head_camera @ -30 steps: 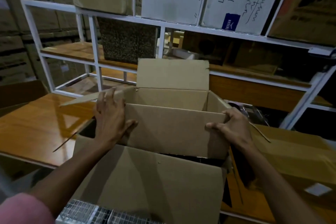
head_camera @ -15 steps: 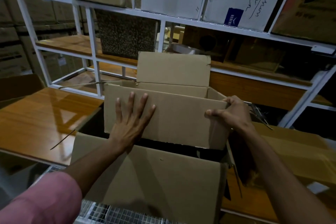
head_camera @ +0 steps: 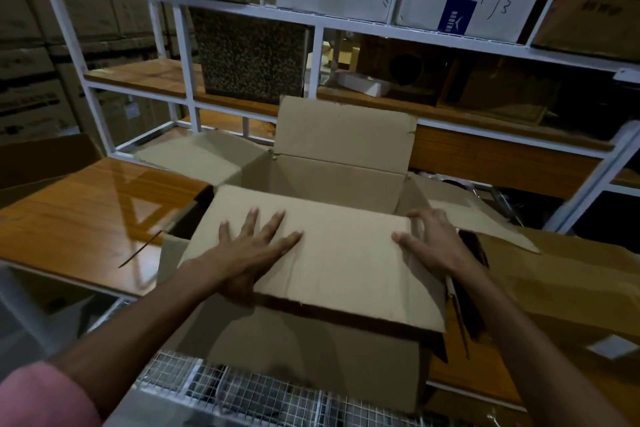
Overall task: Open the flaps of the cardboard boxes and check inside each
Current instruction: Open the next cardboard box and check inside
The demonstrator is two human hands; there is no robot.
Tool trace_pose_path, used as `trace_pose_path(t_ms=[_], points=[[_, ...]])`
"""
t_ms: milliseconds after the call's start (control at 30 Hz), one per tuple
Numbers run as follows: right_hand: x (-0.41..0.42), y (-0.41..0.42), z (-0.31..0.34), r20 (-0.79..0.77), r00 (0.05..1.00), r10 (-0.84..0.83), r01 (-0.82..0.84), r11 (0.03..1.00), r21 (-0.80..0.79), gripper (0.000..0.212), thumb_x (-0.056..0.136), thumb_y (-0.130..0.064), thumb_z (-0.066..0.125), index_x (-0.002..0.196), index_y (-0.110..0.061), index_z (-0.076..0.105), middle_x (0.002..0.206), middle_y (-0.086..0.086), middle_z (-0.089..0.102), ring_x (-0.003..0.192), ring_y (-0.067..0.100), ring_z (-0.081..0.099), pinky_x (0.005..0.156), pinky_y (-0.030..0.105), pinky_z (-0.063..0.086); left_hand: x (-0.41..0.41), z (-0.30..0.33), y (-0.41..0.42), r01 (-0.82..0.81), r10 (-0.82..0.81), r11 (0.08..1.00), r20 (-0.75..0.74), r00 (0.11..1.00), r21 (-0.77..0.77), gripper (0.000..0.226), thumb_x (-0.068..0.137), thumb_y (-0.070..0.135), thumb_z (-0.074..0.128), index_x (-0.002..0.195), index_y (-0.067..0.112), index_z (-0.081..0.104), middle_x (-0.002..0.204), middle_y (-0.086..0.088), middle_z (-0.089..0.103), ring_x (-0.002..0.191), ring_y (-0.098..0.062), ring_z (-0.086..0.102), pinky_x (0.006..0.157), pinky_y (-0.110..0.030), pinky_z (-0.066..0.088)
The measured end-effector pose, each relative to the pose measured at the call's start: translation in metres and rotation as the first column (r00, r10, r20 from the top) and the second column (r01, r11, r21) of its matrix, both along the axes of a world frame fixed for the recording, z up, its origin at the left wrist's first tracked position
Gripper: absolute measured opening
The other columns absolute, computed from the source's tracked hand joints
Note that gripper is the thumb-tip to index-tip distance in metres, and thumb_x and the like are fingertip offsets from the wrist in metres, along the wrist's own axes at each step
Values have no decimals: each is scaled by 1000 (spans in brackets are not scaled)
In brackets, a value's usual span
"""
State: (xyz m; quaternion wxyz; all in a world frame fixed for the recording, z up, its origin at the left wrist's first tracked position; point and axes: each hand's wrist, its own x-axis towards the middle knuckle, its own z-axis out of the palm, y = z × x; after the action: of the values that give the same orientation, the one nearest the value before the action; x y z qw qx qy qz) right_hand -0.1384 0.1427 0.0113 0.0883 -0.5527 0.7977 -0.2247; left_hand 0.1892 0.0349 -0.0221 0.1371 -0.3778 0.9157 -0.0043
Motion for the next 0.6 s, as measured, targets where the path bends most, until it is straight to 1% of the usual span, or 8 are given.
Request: trace_pose_path(t_ms=[100, 167, 233, 300, 367, 433, 533, 600], points=[[10, 5, -20, -51, 991, 122, -103, 955, 278, 68, 92, -55, 60, 147, -22, 38, 150, 8, 40, 128, 26, 47, 99, 38, 42, 9, -6, 14, -23, 20, 993, 21, 1000, 118, 111, 85, 51, 72, 157, 45, -13, 167, -1, -24, 153, -42, -14, 113, -76, 11], [16, 8, -26, -33, 979, 200, -169, 897, 407, 63, 95, -55, 54, 146, -20, 41, 149, 5, 45, 128, 24, 49, 100, 36, 43, 12, -6, 19, -39, 43, 992, -30, 999, 120, 89, 88, 57, 60, 159, 42, 8, 170, -1, 3, 154, -38, 9, 111, -72, 21], [22, 12, -24, -24, 972, 233, -203, 889, 411, 52, 98, -55, 47, 137, -21, 51, 142, 3, 53, 124, 23, 52, 100, 37, 44, 12, -2, 21, -54, 58, 998, -118, 991, 39, 67, 88, 53, 53, 151, 39, 34, 157, -1, 39, 141, -32, 39, 105, -62, 39], [28, 18, -12, 5, 967, 256, -239, 894, 380, 46, 99, -55, 46, 128, -21, 59, 128, 0, 61, 112, 19, 56, 92, 35, 47, 8, 2, 22, -104, 91, 993, -203, 975, -56, 44, 89, 32, 53, 133, 35, 52, 133, -4, 61, 120, -32, 57, 90, -47, 50], [34, 27, -1, 63, 955, 288, -292, 896, 335, 45, 99, -56, 44, 110, -17, 65, 103, -2, 65, 91, 15, 59, 78, 30, 47, -1, 8, 25, -187, 157, 975, -223, 962, -118, 30, 91, 20, 52, 119, 28, 59, 117, -9, 66, 108, -35, 62, 76, -39, 48], [38, 38, 8, 82, 952, 295, -306, 922, 237, 56, 99, -58, 39, 93, -9, 67, 83, 1, 64, 74, 16, 59, 68, 32, 46, -12, 16, 27, -225, 187, 961, -222, 957, -161, 24, 92, 19, 51, 113, 23, 62, 112, -12, 66, 105, -36, 63, 77, -41, 50], [35, 54, 13, 55, 964, 261, -265, 961, 79, 53, 99, -58, 38, 87, -15, 67, 79, 0, 66, 73, 16, 62, 71, 36, 51, -29, 28, 28, -261, 223, 945, -193, 955, -199, 23, 95, 20, 51, 113, 16, 66, 115, -13, 66, 108, -38, 64, 79, -42, 50], [30, 61, 9, 35, 965, 259, -261, 962, 76, 38, 99, -57, 41, 89, -28, 63, 84, -10, 65, 80, 8, 63, 75, 32, 54, -37, 34, 28, -282, 252, 936, -158, 955, -212, 24, 98, 19, 50, 116, 12, 65, 118, -13, 65, 110, -37, 63, 79, -41, 49]])
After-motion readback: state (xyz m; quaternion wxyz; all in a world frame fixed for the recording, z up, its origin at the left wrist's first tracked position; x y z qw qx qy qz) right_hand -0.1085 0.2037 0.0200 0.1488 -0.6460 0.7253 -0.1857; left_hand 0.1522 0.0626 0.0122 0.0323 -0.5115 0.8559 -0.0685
